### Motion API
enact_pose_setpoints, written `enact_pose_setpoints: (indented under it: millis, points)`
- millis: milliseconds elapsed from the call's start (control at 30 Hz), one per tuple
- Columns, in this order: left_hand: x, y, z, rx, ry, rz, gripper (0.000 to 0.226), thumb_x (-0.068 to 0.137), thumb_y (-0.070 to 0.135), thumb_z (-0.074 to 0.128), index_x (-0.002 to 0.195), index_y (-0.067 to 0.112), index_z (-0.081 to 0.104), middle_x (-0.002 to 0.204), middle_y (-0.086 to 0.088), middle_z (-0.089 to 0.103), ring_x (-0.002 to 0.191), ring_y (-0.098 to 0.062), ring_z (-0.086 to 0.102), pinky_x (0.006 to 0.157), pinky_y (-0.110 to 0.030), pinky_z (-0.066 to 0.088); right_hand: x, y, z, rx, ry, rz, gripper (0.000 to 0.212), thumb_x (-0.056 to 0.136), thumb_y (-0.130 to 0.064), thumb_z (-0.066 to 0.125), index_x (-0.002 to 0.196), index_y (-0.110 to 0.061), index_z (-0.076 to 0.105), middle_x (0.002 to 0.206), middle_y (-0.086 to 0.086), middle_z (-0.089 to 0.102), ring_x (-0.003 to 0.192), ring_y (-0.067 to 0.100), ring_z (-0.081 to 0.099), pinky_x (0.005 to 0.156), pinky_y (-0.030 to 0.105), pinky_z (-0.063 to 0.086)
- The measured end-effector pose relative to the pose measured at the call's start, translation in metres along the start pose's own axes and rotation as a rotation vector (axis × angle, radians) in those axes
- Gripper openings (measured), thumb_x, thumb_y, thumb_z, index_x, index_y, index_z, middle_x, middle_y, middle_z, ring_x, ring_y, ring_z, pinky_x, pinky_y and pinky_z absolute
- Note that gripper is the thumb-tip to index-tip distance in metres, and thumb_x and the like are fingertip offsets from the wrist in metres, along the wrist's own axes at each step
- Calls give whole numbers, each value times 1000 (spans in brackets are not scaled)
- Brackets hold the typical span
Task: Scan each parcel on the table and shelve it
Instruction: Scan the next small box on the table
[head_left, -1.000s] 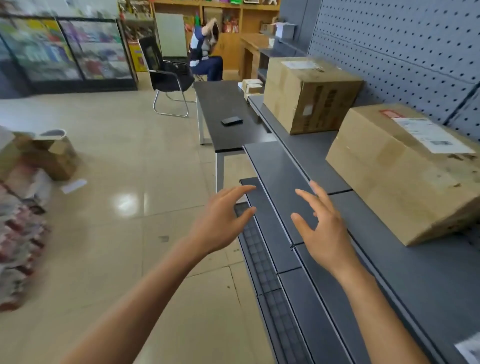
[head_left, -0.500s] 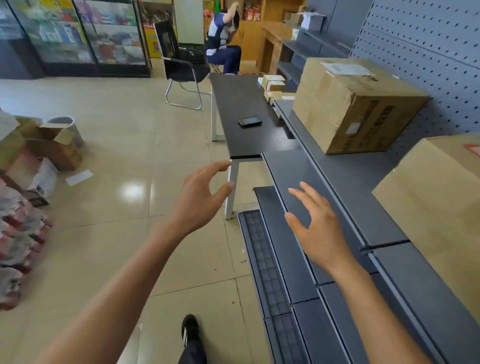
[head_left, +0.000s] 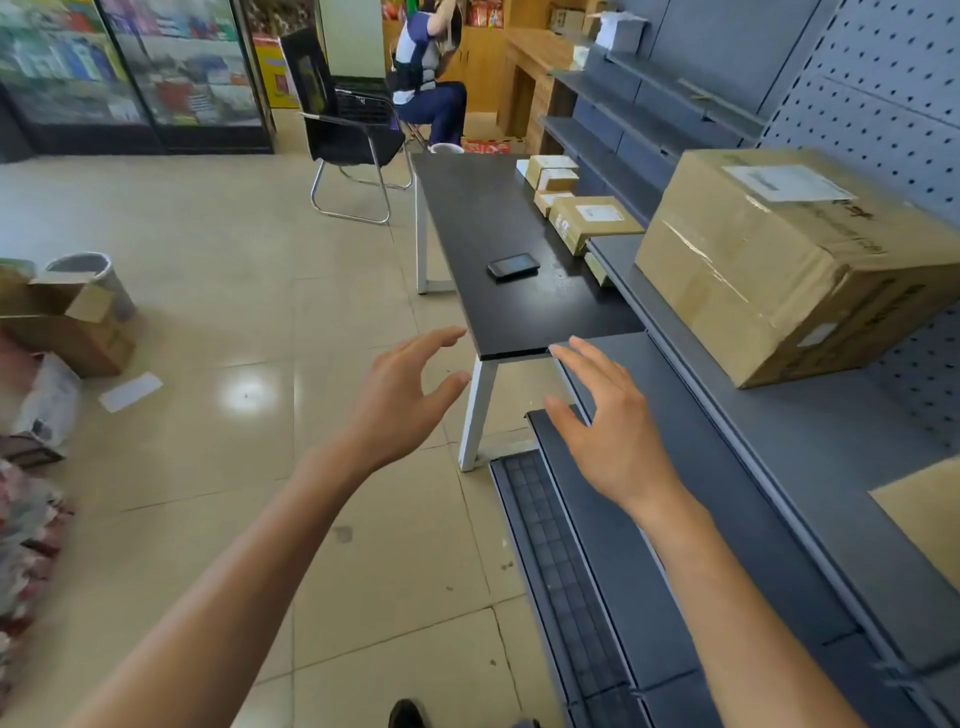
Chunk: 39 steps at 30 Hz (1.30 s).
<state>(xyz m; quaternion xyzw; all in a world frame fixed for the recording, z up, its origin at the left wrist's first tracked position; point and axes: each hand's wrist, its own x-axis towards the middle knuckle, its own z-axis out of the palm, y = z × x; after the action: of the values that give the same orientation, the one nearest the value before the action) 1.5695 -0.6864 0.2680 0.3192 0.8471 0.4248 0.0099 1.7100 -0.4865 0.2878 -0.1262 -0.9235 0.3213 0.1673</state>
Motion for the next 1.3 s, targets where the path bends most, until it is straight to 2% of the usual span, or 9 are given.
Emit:
enact_pose_setpoints:
  millis: [100,300,433,700,1033,1167,1300]
  points:
    - [21,-15,-9,4,5,-6,49,99,38,62,146,33,52,141,14,59,131,-4,49,110,-41,46,31,-6,13,10,-21,-5,52,101,-26,61,151,-28,46,161,-9,35,149,11,26,120,42,34]
    - [70,-48,-17,18,31,-50,48,98,40,62,145,34,52,139,16,60,130,-4,50,110,-43,45,97,-1,40,7,-54,-26,52,101,-25,61,151,-27,47,161,-9,36,149,8,27,118,25,24]
    - [115,-68,-15,35,21,-71,48,98,40,62,145,34,52,139,16,59,132,-6,50,110,-44,45,152,17,58,32,-67,-32,53,100,-24,62,151,-27,47,160,-9,36,148,8,27,115,23,23]
    - [216,-106,-10,112,24,-154,47,97,46,61,142,40,51,136,20,60,130,-5,51,106,-45,49,281,61,76,102,-55,-34,51,100,-27,62,149,-27,49,160,-8,38,149,10,28,114,27,24]
    - [318,-135,19,99,-80,-170,47,98,46,59,144,40,50,139,19,58,133,-11,49,108,-48,46,370,99,106,73,-124,36,48,101,-29,61,147,-27,52,160,-7,37,148,11,26,112,26,23]
    - [364,-162,18,67,-99,-160,47,99,41,61,145,36,51,139,16,59,133,-10,50,110,-46,46,416,105,126,51,-132,52,48,101,-31,60,147,-28,51,161,-9,36,148,10,25,113,29,24]
    - [413,-204,4,33,-118,-156,46,99,35,63,144,31,54,136,14,61,129,-6,52,110,-42,46,471,102,156,52,-124,66,47,101,-31,61,147,-28,52,160,-7,38,149,12,26,119,38,27]
